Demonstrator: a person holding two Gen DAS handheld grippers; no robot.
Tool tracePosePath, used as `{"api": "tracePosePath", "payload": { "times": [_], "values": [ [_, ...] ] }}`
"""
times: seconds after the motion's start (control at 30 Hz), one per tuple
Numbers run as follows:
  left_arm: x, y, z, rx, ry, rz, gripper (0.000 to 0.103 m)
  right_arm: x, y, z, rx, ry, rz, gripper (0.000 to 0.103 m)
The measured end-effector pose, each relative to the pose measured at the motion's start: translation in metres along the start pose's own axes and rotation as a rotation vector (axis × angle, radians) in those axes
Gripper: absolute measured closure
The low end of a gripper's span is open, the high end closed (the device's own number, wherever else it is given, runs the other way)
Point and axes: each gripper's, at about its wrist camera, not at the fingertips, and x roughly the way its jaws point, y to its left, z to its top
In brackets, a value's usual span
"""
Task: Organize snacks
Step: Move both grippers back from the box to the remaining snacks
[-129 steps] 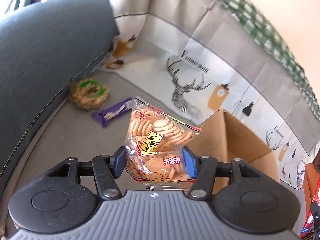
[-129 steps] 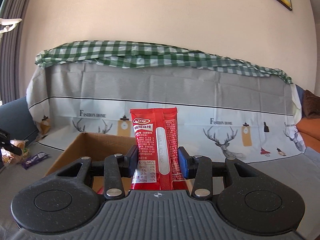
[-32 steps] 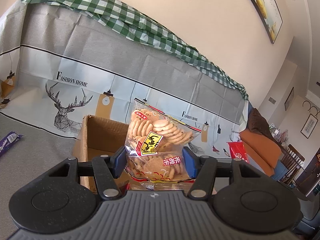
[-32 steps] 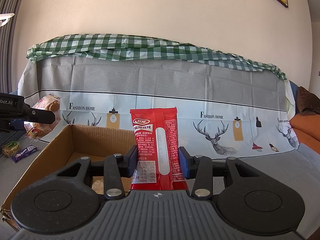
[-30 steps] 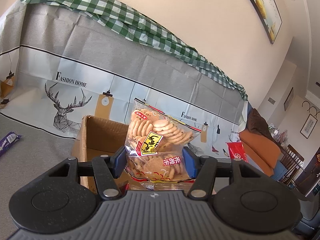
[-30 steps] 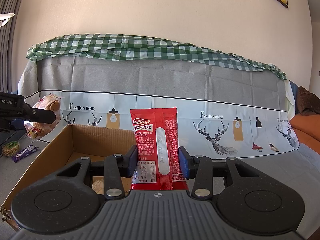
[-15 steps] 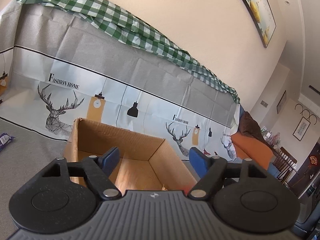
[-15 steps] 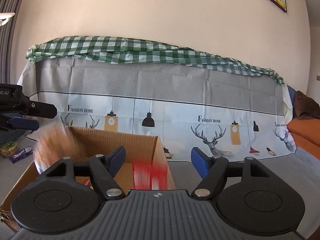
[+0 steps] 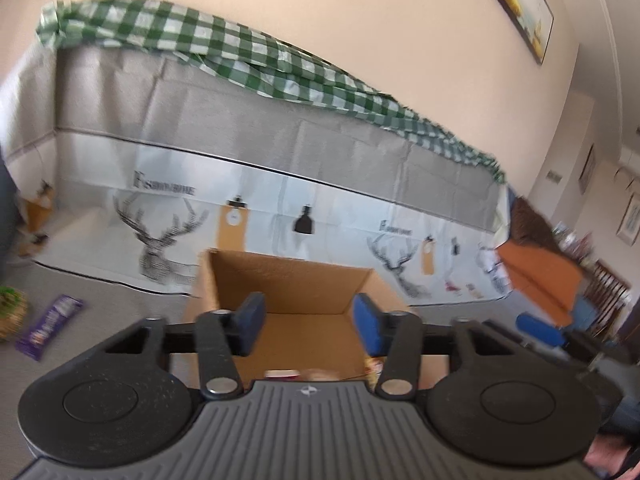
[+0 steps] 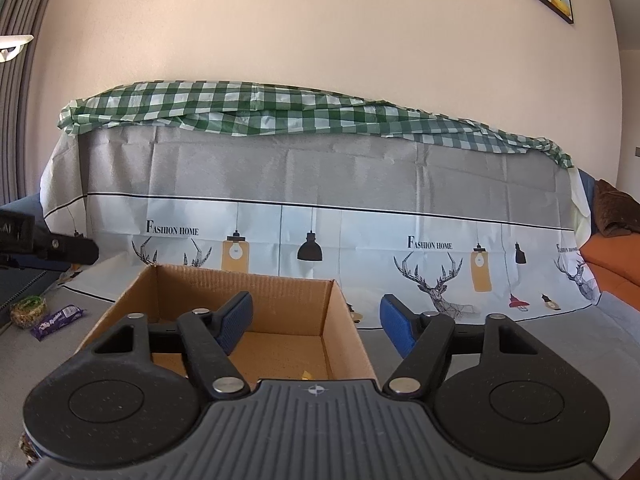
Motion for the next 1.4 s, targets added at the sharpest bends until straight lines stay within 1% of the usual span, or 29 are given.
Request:
{"api": "tracePosePath", "payload": {
  "times": [0.03, 0.07, 0.1, 0.13, 0.17, 0.2, 0.33, 0.43, 0.5, 0.53, 0.57, 0.6, 0.63, 0.67, 0.7, 0.73, 0.77, 0.8, 0.87, 1.0, 1.17, 1.27, 1.33, 1.4],
  "values": [
    [-0.004, 0.002, 0.0, 0.014, -0.002, 0.015, 0.063, -0.001, 0.002, 0.0, 0.005, 0.0, 0.007, 0.044],
    [-0.009, 0.004, 0.001, 0.024, -0.003, 0.026, 0.067, -0.001, 0.005, 0.001, 0.011, 0.002, 0.017, 0.053],
    [-0.013, 0.006, 0.002, 0.038, 0.0, 0.037, 0.068, -0.001, 0.008, 0.001, 0.017, 0.005, 0.028, 0.059],
    [-0.015, 0.009, 0.005, 0.056, 0.009, 0.053, 0.069, -0.001, 0.011, 0.002, 0.023, 0.004, 0.038, 0.062],
    [-0.018, 0.011, 0.01, 0.072, 0.019, 0.076, 0.072, -0.001, 0.015, 0.002, 0.028, 0.003, 0.049, 0.067],
    [-0.022, 0.016, 0.017, 0.079, 0.026, 0.099, 0.073, -0.002, 0.019, 0.003, 0.031, 0.002, 0.062, 0.07],
    [-0.043, 0.038, 0.042, 0.104, 0.004, 0.156, 0.073, -0.006, 0.039, 0.007, 0.03, -0.012, 0.111, 0.072],
    [-0.052, 0.067, 0.042, 0.082, -0.016, 0.208, 0.073, -0.007, 0.055, 0.01, 0.032, -0.018, 0.142, 0.072],
    [-0.055, 0.095, 0.028, 0.021, -0.02, 0.264, 0.073, -0.007, 0.067, 0.011, 0.029, -0.015, 0.163, 0.073],
    [-0.054, 0.11, 0.019, -0.018, 0.008, 0.306, 0.073, -0.007, 0.072, 0.011, 0.024, -0.013, 0.176, 0.075],
    [-0.049, 0.125, 0.018, -0.066, 0.085, 0.397, 0.081, -0.006, 0.079, 0.011, 0.018, -0.01, 0.189, 0.077],
    [-0.053, 0.139, 0.018, -0.124, 0.084, 0.454, 0.081, -0.006, 0.086, 0.011, 0.01, -0.006, 0.205, 0.08],
    [-0.059, 0.154, 0.02, -0.202, 0.063, 0.469, 0.081, -0.006, 0.093, 0.011, 0.002, -0.005, 0.224, 0.081],
    [-0.065, 0.168, 0.021, -0.285, 0.045, 0.461, 0.081, -0.006, 0.1, 0.011, -0.006, -0.005, 0.245, 0.085],
    [-0.069, 0.18, 0.019, -0.352, 0.041, 0.466, 0.081, -0.006, 0.107, 0.011, -0.014, -0.005, 0.265, 0.086],
    [-0.069, 0.188, 0.018, -0.384, 0.053, 0.495, 0.081, -0.005, 0.115, 0.011, -0.021, -0.004, 0.286, 0.086],
    [-0.068, 0.192, 0.017, -0.393, 0.071, 0.524, 0.081, -0.004, 0.123, 0.011, -0.028, -0.002, 0.307, 0.087],
    [-0.066, 0.195, 0.016, -0.4, 0.082, 0.537, 0.081, -0.004, 0.131, 0.011, -0.033, 0.0, 0.326, 0.087],
    [-0.064, 0.201, 0.018, -0.42, 0.085, 0.528, 0.081, -0.002, 0.148, 0.01, -0.039, 0.008, 0.362, 0.086],
    [-0.061, 0.202, 0.021, -0.391, 0.08, 0.539, 0.081, 0.005, 0.183, 0.007, -0.038, 0.042, 0.425, 0.086],
    [-0.054, 0.203, 0.018, -0.364, 0.061, 0.557, 0.081, 0.01, 0.223, 0.0, -0.054, 0.067, 0.493, 0.086],
    [-0.051, 0.205, 0.014, -0.345, 0.048, 0.565, 0.081, 0.017, 0.243, -0.003, -0.042, 0.083, 0.511, 0.086],
    [-0.049, 0.207, 0.013, -0.338, 0.049, 0.568, 0.081, 0.026, 0.256, -0.005, -0.03, 0.099, 0.508, 0.086],
    [-0.049, 0.207, 0.013, -0.322, 0.025, 0.569, 0.081, 0.036, 0.267, -0.006, -0.013, 0.115, 0.497, 0.085]
  ]
}}
